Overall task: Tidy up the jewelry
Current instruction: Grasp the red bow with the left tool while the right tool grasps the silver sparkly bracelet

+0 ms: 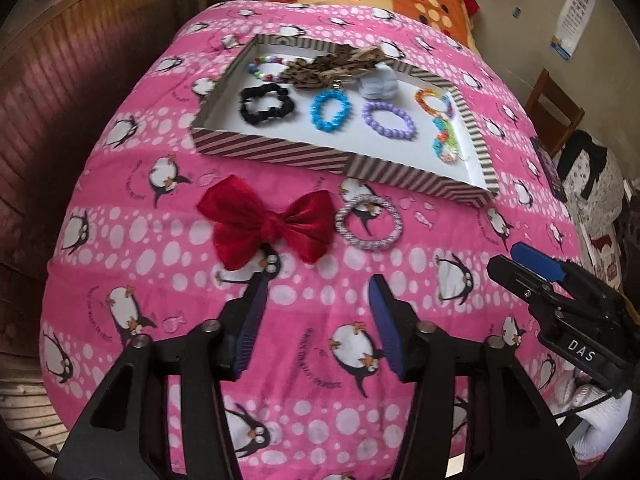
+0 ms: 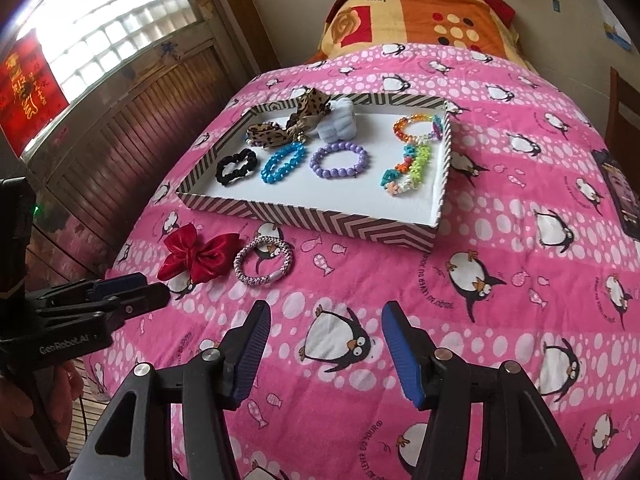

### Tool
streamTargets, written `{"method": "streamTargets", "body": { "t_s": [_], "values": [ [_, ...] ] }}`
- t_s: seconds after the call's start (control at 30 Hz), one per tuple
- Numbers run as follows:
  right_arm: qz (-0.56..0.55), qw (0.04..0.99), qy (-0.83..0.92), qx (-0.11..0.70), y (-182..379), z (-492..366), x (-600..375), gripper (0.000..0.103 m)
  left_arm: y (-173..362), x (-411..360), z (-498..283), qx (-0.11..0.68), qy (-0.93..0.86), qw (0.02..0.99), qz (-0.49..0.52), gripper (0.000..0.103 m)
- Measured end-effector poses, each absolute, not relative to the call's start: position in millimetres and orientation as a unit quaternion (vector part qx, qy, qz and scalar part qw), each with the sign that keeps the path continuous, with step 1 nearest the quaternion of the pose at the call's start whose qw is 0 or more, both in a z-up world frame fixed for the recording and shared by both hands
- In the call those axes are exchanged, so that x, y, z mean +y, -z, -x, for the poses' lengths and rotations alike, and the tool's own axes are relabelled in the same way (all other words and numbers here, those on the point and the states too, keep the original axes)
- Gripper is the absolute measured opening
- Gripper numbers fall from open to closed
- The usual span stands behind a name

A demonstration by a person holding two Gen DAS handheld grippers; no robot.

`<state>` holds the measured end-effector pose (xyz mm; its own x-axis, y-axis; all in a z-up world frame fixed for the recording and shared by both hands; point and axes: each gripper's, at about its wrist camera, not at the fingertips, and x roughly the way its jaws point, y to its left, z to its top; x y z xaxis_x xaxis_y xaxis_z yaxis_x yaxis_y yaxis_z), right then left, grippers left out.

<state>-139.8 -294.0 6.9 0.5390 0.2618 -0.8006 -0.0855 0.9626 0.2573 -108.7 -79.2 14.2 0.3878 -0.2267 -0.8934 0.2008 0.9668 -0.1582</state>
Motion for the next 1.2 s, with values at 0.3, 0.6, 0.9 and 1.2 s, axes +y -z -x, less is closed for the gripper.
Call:
{"method": "streamTargets", "body": {
  "t_s": [0.3, 0.6, 0.9, 1.2],
  "values": [
    [-0.076, 0.867, -0.132, 0.474, 14.4, 105.6, -259.8, 0.055, -5.9, -33.5, 92.7, 0.555, 0.097, 0.824, 0.056, 0.061],
    [-0.021, 0.859, -0.131, 0.494, 45.4, 62.7, -228.6, 0.041, 1.4, -21.5, 71.2, 0.561, 0.099, 0.82, 0.058, 0.063],
    [0.001, 0.858, -0.122, 0.499, 51.2, 60.2, -238.8, 0.008, -3.6, -57.9, 59.6, 0.517, 0.24, 0.817, -0.086, 0.066],
    [-0.037, 0.853, -0.106, 0.51, 47.7, 68.0, -266.7, 0.008, 15.0, -86.4, 46.1, 0.511, 0.35, 0.758, -0.205, 0.066]
  ]
}}
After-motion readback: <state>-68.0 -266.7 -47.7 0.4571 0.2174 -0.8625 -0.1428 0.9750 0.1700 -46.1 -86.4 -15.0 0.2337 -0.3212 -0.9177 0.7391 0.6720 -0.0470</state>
